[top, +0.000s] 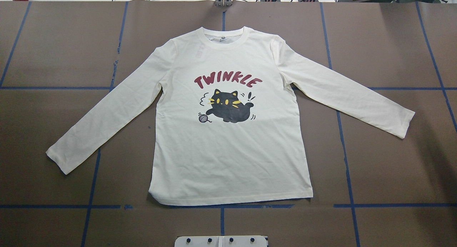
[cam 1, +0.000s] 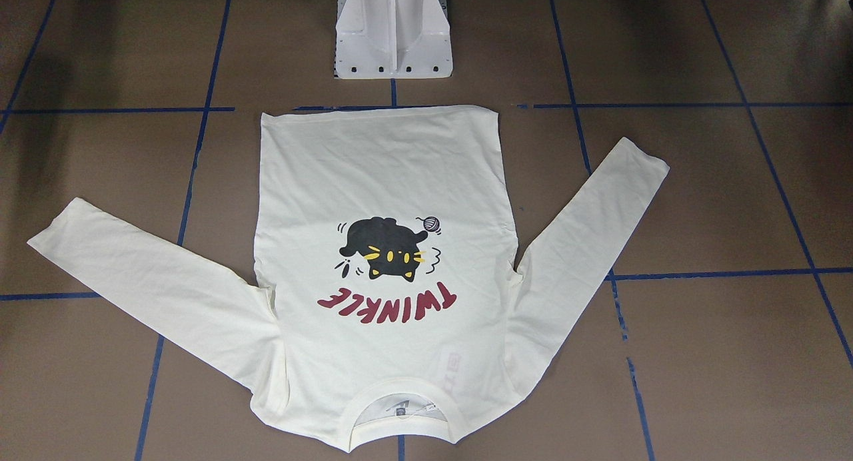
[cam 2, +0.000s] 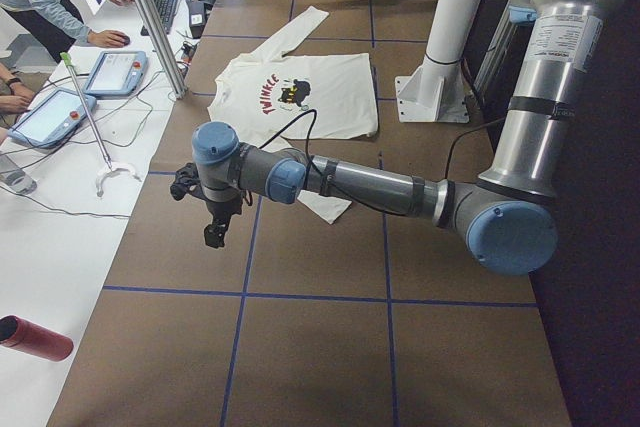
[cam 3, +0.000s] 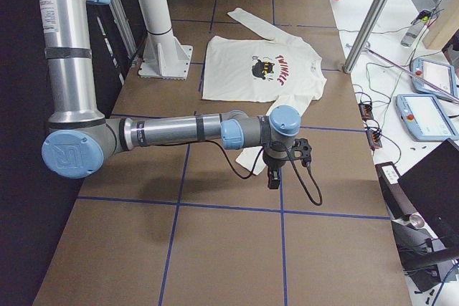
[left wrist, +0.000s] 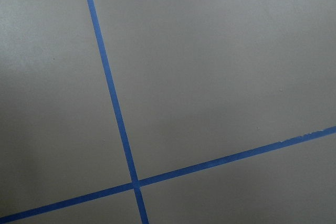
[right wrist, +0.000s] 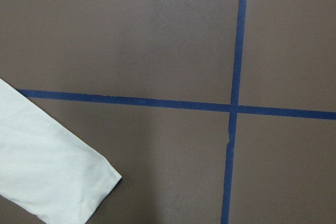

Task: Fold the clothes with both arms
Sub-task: 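Move the right gripper toward the sleeve cuff nearest it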

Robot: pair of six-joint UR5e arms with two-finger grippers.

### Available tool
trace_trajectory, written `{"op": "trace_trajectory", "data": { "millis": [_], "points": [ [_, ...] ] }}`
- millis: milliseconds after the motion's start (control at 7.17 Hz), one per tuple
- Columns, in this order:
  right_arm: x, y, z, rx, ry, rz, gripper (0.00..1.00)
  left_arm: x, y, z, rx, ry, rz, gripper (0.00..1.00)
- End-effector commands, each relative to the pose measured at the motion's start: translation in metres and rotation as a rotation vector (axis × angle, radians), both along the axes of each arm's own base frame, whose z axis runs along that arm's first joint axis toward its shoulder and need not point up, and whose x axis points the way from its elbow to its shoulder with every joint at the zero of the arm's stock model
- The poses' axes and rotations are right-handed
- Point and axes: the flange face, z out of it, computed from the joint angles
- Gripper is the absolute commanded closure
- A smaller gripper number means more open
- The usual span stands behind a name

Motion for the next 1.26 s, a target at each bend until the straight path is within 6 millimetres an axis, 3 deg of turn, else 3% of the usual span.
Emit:
{"op": "trace_trajectory", "data": {
  "millis": [0, 419, 977, 1116],
  "points": [
    [-0.029, 0.001, 0.0, 0.002, 0.001, -0.054, 0.0, 0.002, 0.0, -0.001, -0.006, 0.009, -0.001, 0.0],
    [-0.095, 0.004, -0.003, 0.016, -0.013, -0.083, 0.0, 0.003, 0.0, -0.001, -0.005, 0.012, 0.001, 0.0],
    [-0.134, 0.006, 0.043, -0.002, -0.061, -0.008, 0.0, 0.005, -0.001, -0.002, 0.009, 0.012, 0.009, 0.0],
    [-0.154, 0.01, 0.043, -0.036, -0.089, 0.05, 0.02, 0.005, 0.0, -0.003, 0.015, 0.014, 0.008, 0.0]
  ]
}}
